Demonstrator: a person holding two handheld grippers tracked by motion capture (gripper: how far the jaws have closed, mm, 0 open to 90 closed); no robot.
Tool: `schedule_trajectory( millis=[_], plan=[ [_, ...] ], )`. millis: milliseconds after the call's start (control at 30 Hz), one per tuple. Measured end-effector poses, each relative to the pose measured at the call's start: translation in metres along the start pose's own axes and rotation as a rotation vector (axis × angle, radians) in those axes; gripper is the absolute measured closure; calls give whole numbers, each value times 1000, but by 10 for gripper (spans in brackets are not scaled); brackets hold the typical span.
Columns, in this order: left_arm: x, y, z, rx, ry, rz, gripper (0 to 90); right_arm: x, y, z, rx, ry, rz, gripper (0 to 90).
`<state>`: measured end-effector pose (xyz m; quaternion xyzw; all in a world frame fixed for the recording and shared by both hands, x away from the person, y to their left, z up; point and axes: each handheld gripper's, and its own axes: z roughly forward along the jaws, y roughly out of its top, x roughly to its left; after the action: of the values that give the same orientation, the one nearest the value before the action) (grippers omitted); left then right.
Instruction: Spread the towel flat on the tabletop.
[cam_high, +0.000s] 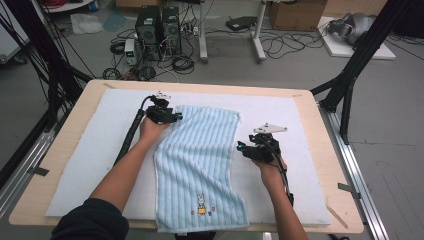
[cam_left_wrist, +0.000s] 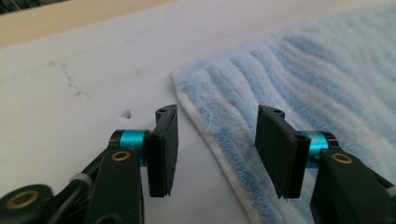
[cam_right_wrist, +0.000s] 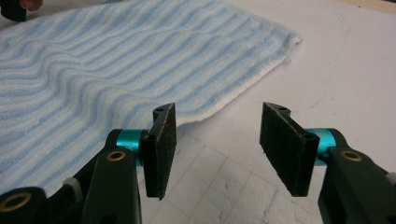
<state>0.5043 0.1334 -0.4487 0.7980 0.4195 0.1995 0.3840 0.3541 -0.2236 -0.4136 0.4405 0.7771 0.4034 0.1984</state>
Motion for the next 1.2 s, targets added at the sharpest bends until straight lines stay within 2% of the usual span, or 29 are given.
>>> schedule_trajectory(
  millis=[133, 200, 233, 267, 300, 333, 367, 433, 467, 500, 533, 633, 767, 867, 967, 1000, 1033, 1067, 1100, 1133, 1167, 1200],
  plan=[
    [-4, 1, 3, -14, 32, 16, 628, -1, 0, -2, -2, 4, 4, 454],
    [-7, 2, 3, -10, 39, 30, 737, -1, -1, -3, -7, 6, 6, 454],
    [-8, 2, 3, -8, 59, 43, 815, -1, -1, -2, -5, 9, 4, 454],
    [-7, 3, 3, 0, 90, 47, 847, -1, -2, -2, 2, 7, 9, 455],
    [-5, 4, 3, 6, 131, 22, 855, -1, -2, -2, 5, 9, 9, 455],
    [0, 4, 2, 7, 164, -19, 856, -1, -3, -1, 7, 6, 9, 455],
    [5, 3, 2, 1, 177, -72, 856, -1, -3, -1, 9, 3, 7, 456],
    [12, 1, 1, -7, 168, -150, 810, -1, -3, 0, 12, -6, 13, 457],
    [13, 1, 1, -12, 169, -158, 718, -2, -3, 1, 10, -9, 10, 457],
    [15, 1, 0, -10, 174, -163, 586, -2, -3, 1, 9, -12, 18, 457],
    [17, 1, -3, -13, 170, -172, 529, -3, -3, 2, 7, -17, 21, 457],
    [25, -3, -13, -45, 149, -210, 437, -4, -3, 5, 6, -31, 37, 460],
    [32, -10, -30, -75, 106, -242, 417, -5, -3, 11, -2, -33, 64, 479],
    [34, -15, -39, -93, 82, -238, 415, -6, -3, 22, -6, -16, 117, 517],
    [36, -20, -47, -93, 72, -236, 417, -3, -1, 39, 23, 1, 144, 538],
    [36, -22, -48, -87, 73, -234, 417, -1, 0, 45, 29, 7, 145, 547],
    [37, -23, -49, -80, 66, -234, 418, 5, 3, 55, 61, -14, 133, 571],
    [37, -25, -51, -81, 64, -235, 418, 5, 3, 55, 61, -14, 133, 571],
    [37, -27, -52, -86, 68, -236, 419, 6, 4, 60, 86, -35, 115, 591],
    [37, -28, -53, -87, 67, -242, 420, 7, 4, 63, 94, -50, 96, 631],
    [38, -29, -54, -83, 62, -243, 420, 7, 5, 64, 91, -56, 88, 719],
    [37, -30, -54, -82, 64, -241, 420, 6, 7, 65, 99, -33, 75, 814]
  ],
)
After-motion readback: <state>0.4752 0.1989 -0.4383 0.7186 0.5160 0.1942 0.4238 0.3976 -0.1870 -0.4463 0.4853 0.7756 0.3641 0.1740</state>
